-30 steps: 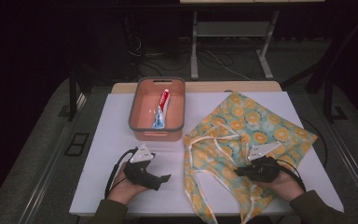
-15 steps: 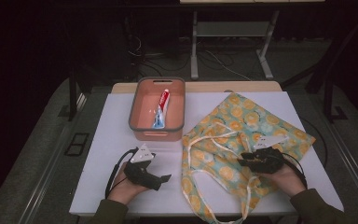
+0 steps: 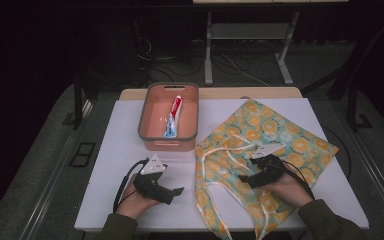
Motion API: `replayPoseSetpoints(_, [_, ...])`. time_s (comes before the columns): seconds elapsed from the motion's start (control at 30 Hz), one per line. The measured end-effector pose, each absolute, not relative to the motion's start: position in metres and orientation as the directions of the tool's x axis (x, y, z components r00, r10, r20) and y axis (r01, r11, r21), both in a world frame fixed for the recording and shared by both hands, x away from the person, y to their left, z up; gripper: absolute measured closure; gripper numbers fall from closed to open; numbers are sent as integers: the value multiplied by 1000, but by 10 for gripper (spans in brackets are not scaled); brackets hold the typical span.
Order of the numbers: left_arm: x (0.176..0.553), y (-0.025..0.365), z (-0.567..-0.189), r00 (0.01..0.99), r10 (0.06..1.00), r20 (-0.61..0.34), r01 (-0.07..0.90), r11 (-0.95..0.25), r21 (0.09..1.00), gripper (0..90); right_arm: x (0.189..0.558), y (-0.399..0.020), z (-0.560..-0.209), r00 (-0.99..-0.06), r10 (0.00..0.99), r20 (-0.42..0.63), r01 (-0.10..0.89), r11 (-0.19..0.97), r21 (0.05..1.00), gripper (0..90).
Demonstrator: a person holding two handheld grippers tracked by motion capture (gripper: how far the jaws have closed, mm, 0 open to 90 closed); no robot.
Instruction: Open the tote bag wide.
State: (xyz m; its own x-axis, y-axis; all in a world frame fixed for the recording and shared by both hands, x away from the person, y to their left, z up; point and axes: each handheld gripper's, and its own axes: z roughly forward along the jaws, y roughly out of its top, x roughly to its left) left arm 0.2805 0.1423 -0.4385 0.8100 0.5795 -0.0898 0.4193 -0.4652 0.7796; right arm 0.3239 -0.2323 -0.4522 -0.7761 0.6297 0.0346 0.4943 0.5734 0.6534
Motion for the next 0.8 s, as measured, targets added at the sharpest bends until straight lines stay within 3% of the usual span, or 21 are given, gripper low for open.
replayPoseSetpoints(0.1, [281,143,-439,810,579,-90,420,-467,778,5,325,-236,-451,-765,643,29,497,563,660,309])
replayPoseSetpoints(0.3, [280,142,-439,810,579,-90,420,-466,779,5,331,-249,-450,-735,678,36,513,521,682,653])
replayPoseSetpoints(0.43, [280,142,-439,810,579,-91,420,-466,779,5,334,-254,-450,-725,687,40,521,510,684,818])
replayPoseSetpoints(0.8, [281,142,-439,810,579,-92,421,-465,779,6,337,-267,-420,-709,701,70,487,416,768,862])
